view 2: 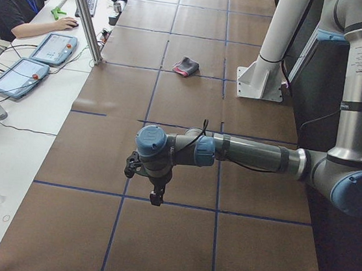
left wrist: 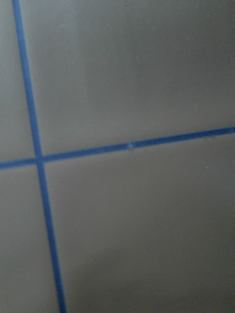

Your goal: Fold towel twice with both arms

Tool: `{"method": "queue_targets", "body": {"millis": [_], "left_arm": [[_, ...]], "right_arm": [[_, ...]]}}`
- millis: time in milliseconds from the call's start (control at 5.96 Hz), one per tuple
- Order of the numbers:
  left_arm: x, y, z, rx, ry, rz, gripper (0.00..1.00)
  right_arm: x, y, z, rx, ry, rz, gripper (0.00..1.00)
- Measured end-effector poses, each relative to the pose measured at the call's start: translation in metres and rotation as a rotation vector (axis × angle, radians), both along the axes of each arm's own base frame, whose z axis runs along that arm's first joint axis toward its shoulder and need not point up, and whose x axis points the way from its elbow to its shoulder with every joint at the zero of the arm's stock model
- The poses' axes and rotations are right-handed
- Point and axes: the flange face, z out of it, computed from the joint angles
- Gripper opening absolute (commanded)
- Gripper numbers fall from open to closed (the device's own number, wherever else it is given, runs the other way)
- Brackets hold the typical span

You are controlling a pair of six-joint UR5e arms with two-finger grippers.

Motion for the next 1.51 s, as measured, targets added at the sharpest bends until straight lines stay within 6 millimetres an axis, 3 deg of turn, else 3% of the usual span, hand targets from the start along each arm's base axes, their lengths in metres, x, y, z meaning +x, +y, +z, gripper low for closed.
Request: {"method": "queue_targets", "body": {"millis": [672, 1511], "left_arm": [[-0.003, 0.014, 0.01, 0.005, -0.006, 0.007, 1.0], [-0.003, 0.016, 0.012, 0.001, -0.007, 0.005, 1.0]], "right_arm": [[-0.002, 0.002, 0.002, -0.004, -0.033, -0.001, 1.0], [-0.002, 0.002, 0.003, -0.009, -0.033, 0.002, 1.0]]}}
